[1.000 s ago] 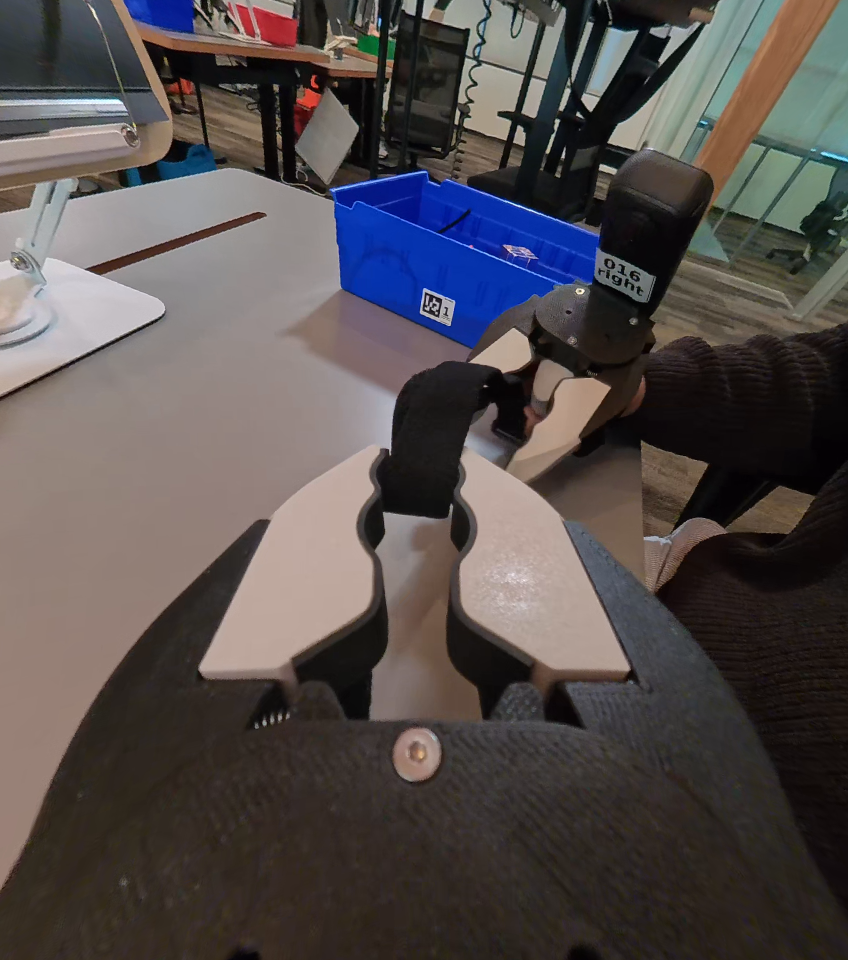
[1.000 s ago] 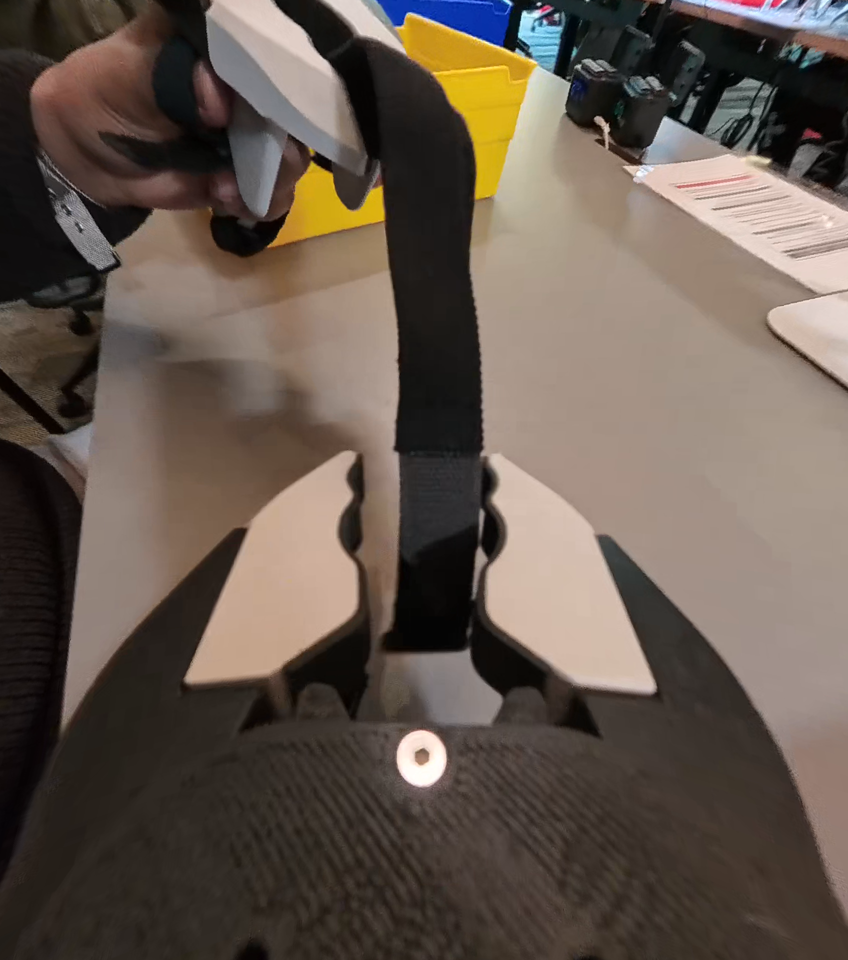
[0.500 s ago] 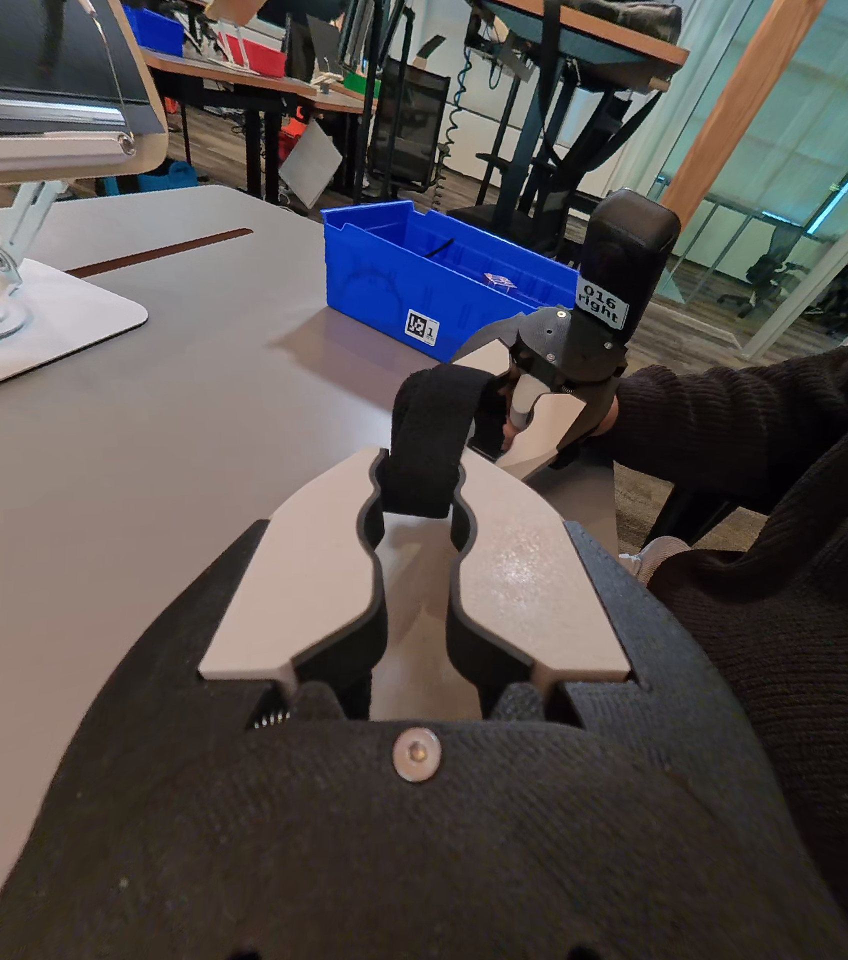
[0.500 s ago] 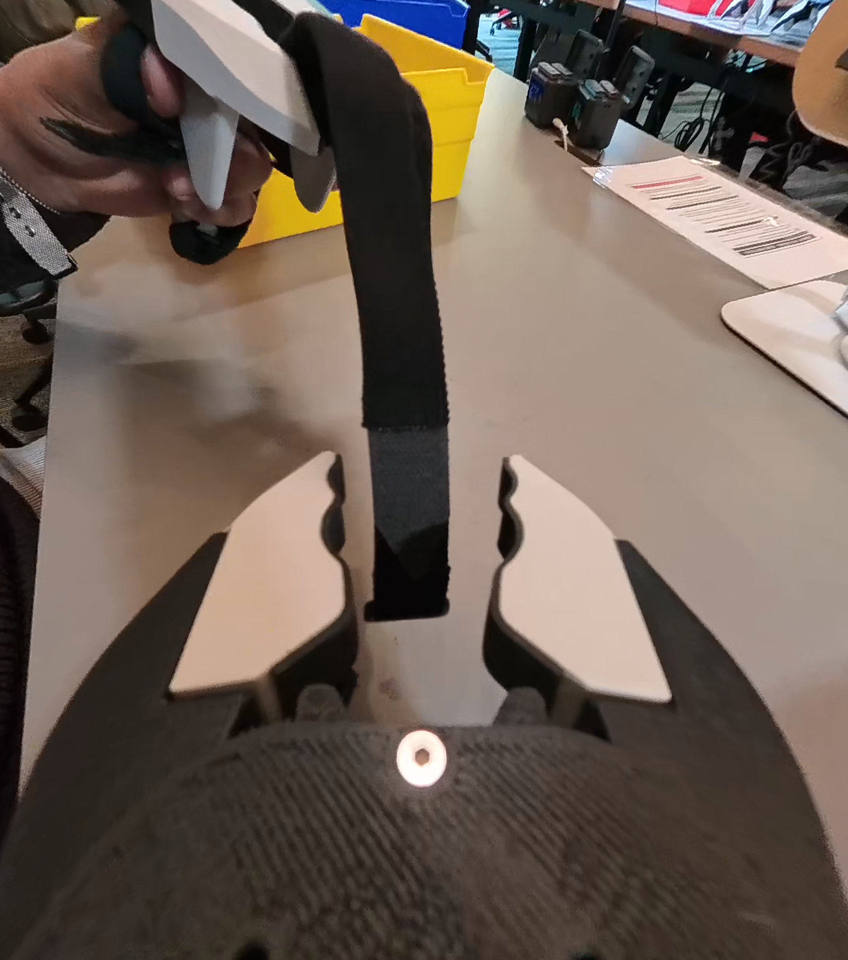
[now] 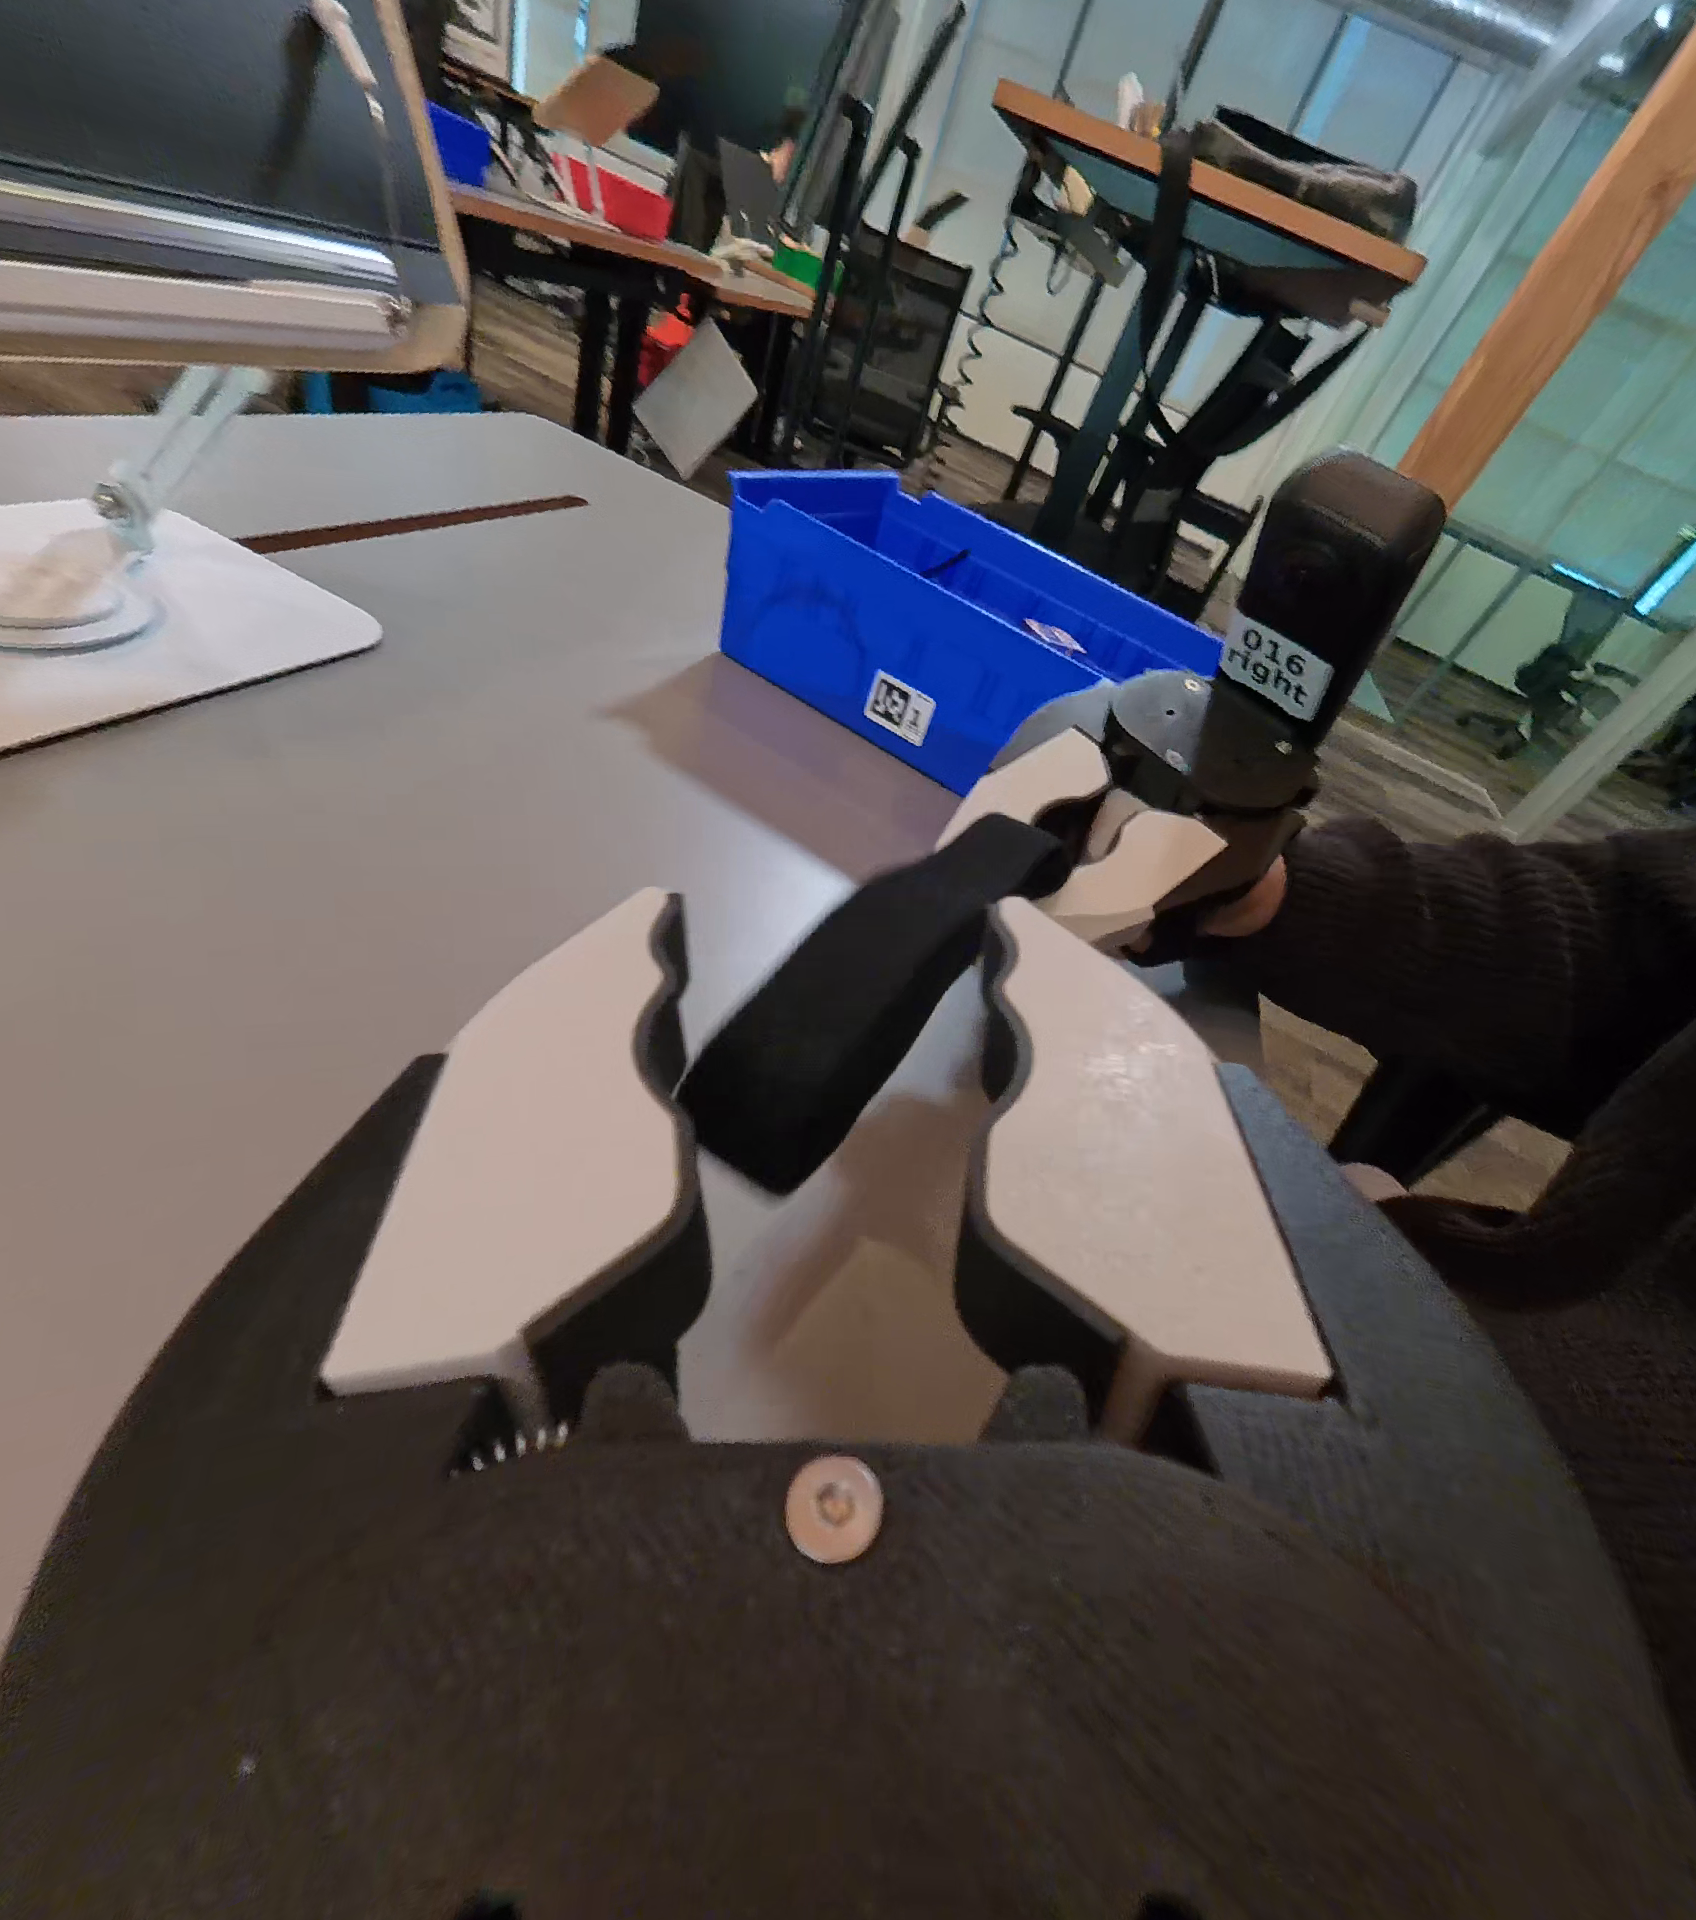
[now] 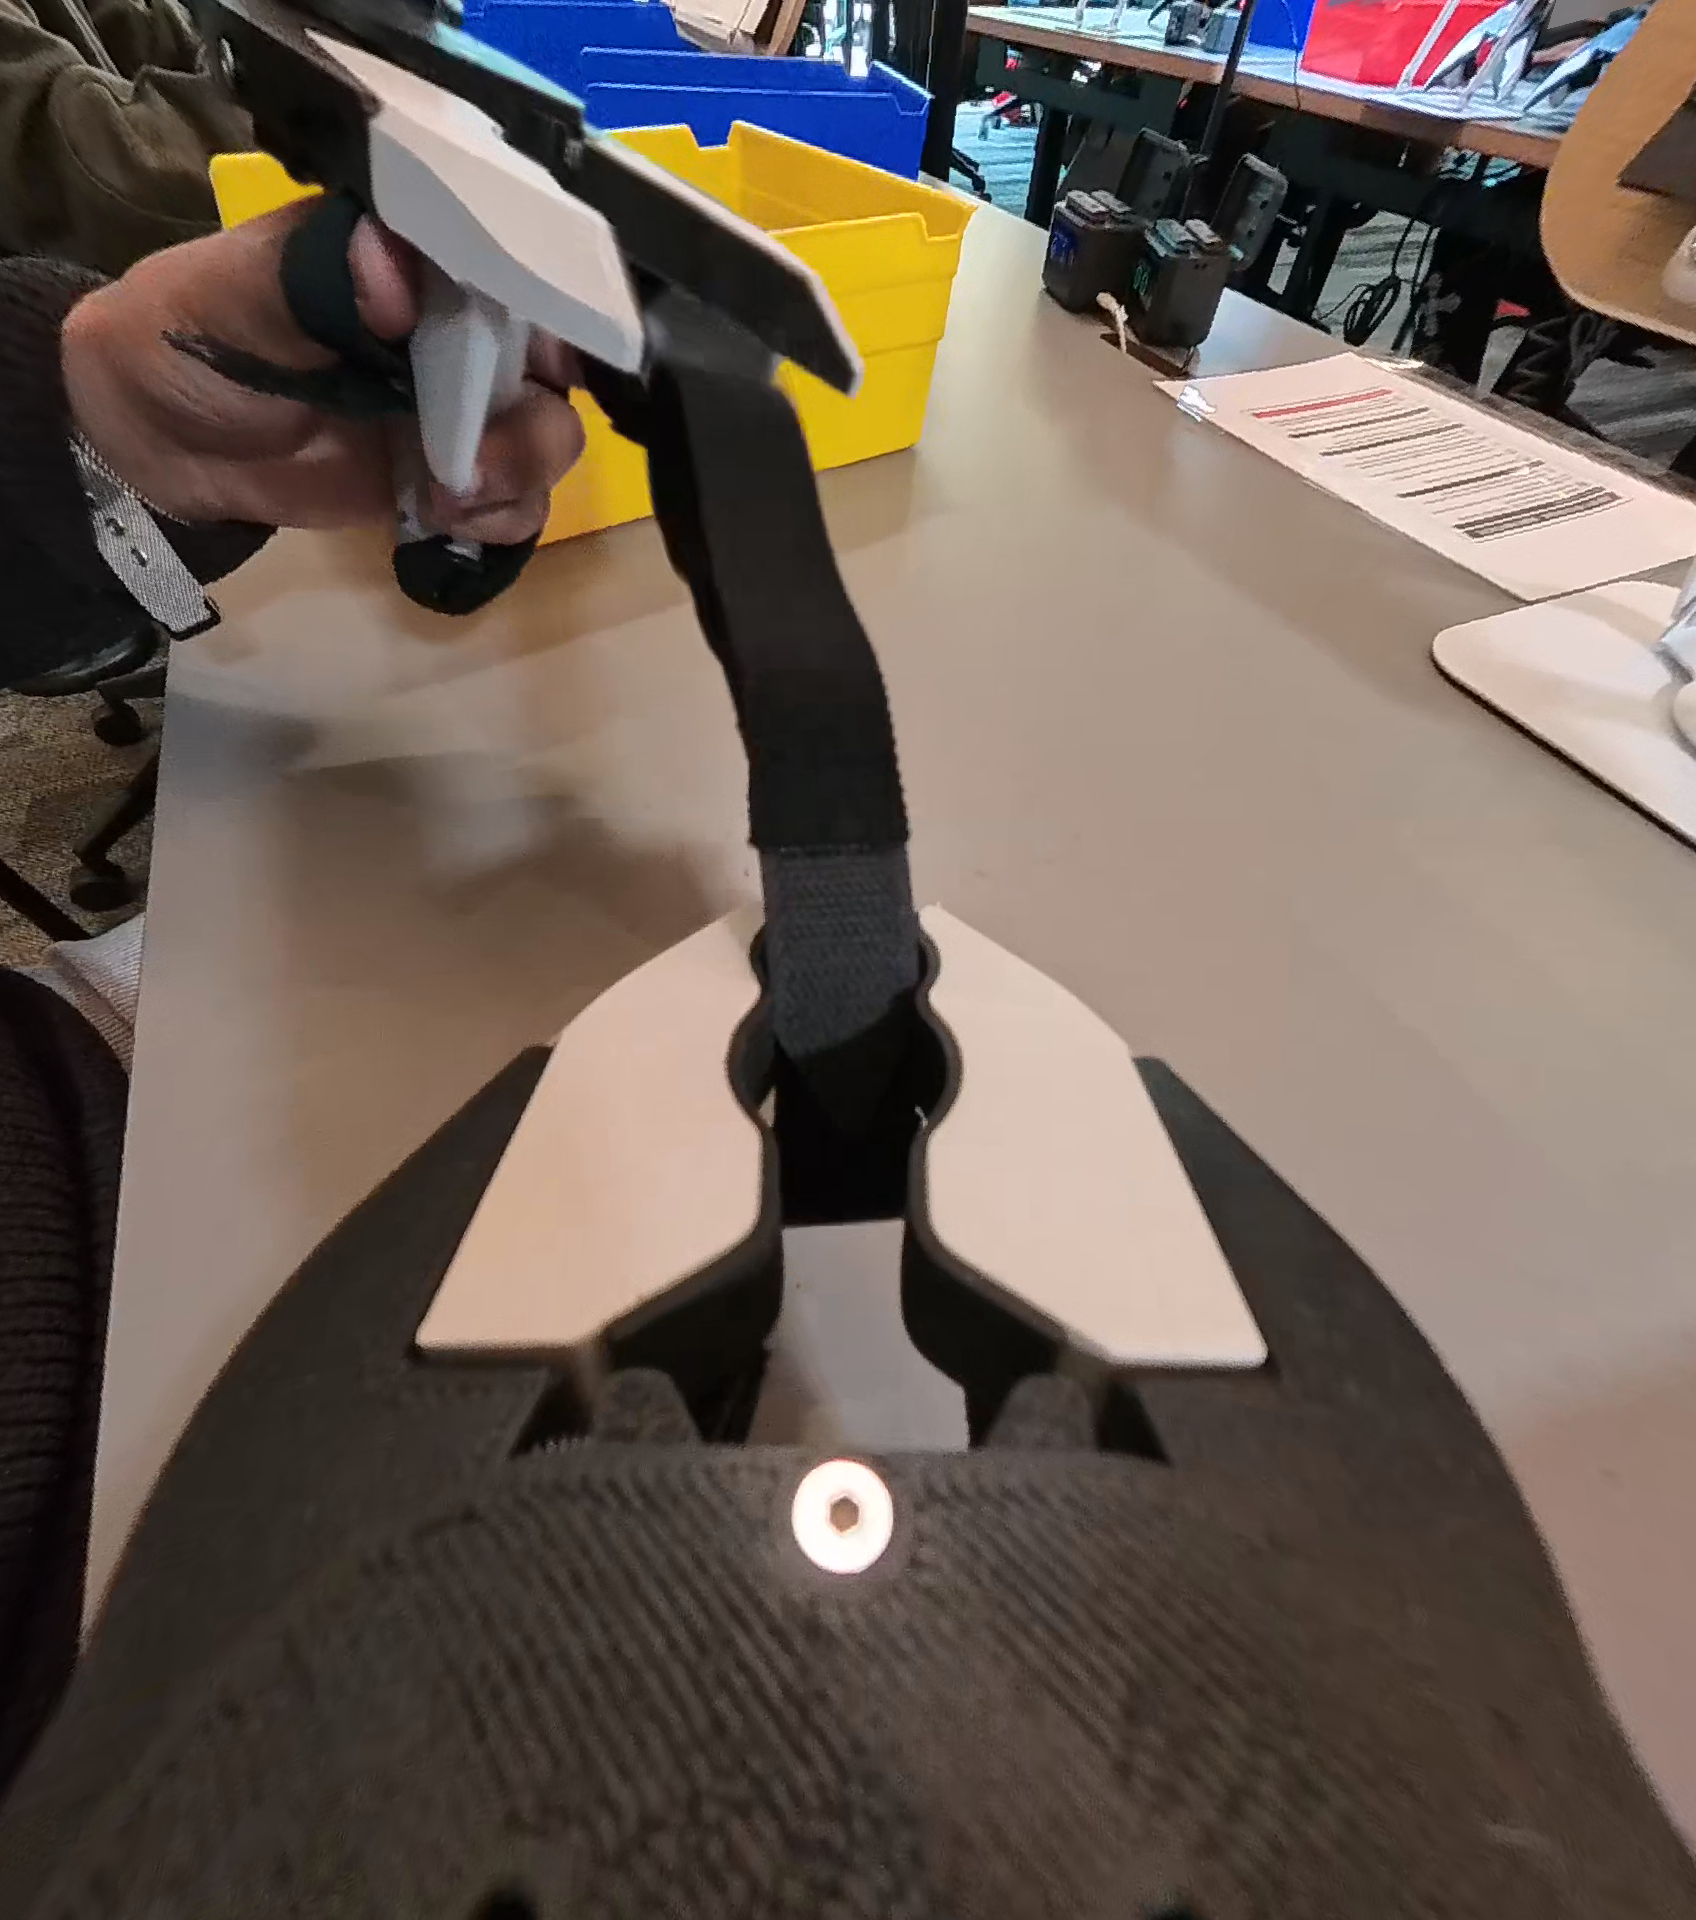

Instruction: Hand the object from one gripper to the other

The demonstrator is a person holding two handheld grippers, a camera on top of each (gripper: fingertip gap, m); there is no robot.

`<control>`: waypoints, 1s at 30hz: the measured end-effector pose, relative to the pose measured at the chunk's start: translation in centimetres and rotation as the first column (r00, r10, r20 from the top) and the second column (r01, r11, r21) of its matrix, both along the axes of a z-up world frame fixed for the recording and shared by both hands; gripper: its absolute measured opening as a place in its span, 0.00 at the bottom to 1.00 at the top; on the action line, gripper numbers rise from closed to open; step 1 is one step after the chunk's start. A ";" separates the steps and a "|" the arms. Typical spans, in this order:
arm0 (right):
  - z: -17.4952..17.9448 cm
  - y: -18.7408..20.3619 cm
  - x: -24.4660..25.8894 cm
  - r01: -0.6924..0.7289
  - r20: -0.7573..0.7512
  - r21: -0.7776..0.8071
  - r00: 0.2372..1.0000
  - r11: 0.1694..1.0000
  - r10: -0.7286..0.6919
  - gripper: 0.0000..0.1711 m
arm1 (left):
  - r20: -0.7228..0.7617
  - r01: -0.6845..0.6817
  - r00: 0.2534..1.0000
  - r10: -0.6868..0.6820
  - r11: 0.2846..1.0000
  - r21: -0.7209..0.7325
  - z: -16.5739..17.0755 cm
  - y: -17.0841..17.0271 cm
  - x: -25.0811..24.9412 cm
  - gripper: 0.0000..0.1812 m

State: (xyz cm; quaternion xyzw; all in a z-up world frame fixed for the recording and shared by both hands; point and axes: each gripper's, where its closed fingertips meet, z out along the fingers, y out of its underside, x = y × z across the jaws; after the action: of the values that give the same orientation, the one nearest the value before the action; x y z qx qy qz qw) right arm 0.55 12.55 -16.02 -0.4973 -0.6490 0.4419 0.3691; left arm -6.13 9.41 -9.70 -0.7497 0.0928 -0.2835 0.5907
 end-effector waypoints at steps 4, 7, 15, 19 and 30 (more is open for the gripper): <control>-0.2 0.3 0.0 0.013 0.014 -0.008 1.000 1.000 -0.013 0.13 | 0.012 -0.062 0.998 0.062 0.997 0.034 0.3 0.4 -0.9 0.43; -0.3 0.4 0.0 0.019 0.020 -0.015 1.000 1.000 -0.019 0.13 | -0.032 -0.067 0.997 0.068 0.997 0.044 0.3 0.5 -0.5 0.45; -0.1 0.6 0.0 0.025 0.032 -0.138 0.999 0.990 -0.021 0.13 | -0.474 -0.003 0.880 -0.042 0.995 -0.095 -4.4 0.5 2.6 0.37; 0.2 0.6 0.1 0.024 0.059 -0.374 0.998 0.927 -0.002 0.13 | -0.649 -0.030 0.758 -0.065 0.991 -0.134 -6.6 0.6 2.9 0.42; 1.6 1.4 0.6 -0.022 0.016 -0.741 0.999 0.671 0.050 0.13 | -0.745 -0.107 0.667 -0.017 0.987 -0.118 -7.8 1.0 1.6 0.13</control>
State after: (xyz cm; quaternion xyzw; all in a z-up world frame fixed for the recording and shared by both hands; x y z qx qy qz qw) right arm 1.13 13.96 -14.39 -0.5991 -0.4304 0.6652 0.1155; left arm -4.50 10.39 -17.50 -0.8448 0.2849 0.0548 0.4496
